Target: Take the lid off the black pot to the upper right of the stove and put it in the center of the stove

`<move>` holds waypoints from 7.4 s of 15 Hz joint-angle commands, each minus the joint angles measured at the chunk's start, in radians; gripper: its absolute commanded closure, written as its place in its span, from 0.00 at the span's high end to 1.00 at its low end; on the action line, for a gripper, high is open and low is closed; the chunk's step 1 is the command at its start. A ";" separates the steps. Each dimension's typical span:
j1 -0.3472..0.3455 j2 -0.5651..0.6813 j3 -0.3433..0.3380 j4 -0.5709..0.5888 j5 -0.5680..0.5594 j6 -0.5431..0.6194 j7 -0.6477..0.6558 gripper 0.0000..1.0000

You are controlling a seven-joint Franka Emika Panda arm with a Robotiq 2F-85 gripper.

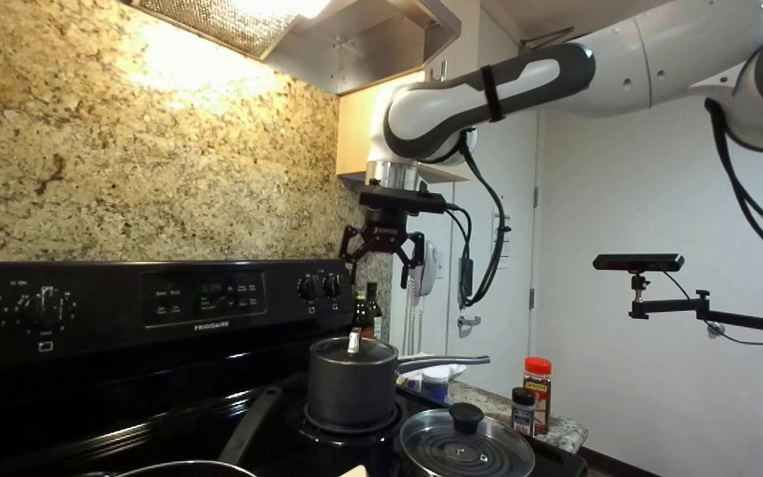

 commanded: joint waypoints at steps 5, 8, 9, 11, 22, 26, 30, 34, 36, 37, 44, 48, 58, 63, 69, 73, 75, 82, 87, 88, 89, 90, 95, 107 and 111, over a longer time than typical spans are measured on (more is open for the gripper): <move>0.006 0.266 -0.050 0.267 -0.007 -0.047 0.008 1.00; -0.002 0.323 -0.065 0.303 0.008 -0.007 -0.010 1.00; -0.001 0.337 -0.071 0.316 0.006 -0.002 -0.009 1.00; -0.003 0.358 -0.075 0.335 0.015 0.007 -0.007 1.00; -0.009 0.398 -0.072 0.394 0.144 -0.016 0.094 1.00; 0.003 0.399 -0.088 0.399 0.111 -0.034 0.141 1.00; -0.007 0.377 -0.085 0.355 0.115 -0.023 0.112 1.00; -0.008 0.378 -0.086 0.353 0.115 -0.022 0.112 1.00; -0.006 0.378 -0.085 0.353 0.115 -0.022 0.112 1.00; -0.005 0.381 -0.088 0.354 0.113 -0.020 0.122 1.00; -0.027 0.379 -0.091 0.338 0.133 0.002 0.117 1.00; -0.034 0.396 -0.082 0.344 0.151 -0.017 0.109 1.00; -0.043 0.415 -0.087 0.339 0.170 -0.007 0.117 0.58; -0.045 0.409 -0.089 0.336 0.167 -0.014 0.118 0.28; -0.044 0.404 -0.092 0.337 0.165 -0.015 0.123 0.11; -0.043 0.393 -0.094 0.335 0.160 -0.018 0.120 0.11; -0.043 0.379 -0.093 0.330 0.162 -0.019 0.115 0.11; -0.034 0.328 -0.091 0.325 0.148 -0.031 0.102 0.11; -0.019 0.279 -0.082 0.287 0.128 -0.040 0.072 0.11; -0.012 0.263 -0.080 0.266 0.118 -0.038 0.057 0.11; -0.007 0.249 -0.078 0.246 0.111 -0.036 0.042 0.11; 0.003 0.230 -0.079 0.219 0.097 -0.033 0.034 0.11; 0.039 0.140 -0.069 0.076 0.048 -0.017 -0.011 0.11; 0.063 0.117 -0.037 -0.038 0.052 -0.003 -0.024 0.21; 0.066 0.129 -0.020 -0.069 0.056 0.029 -0.093 0.11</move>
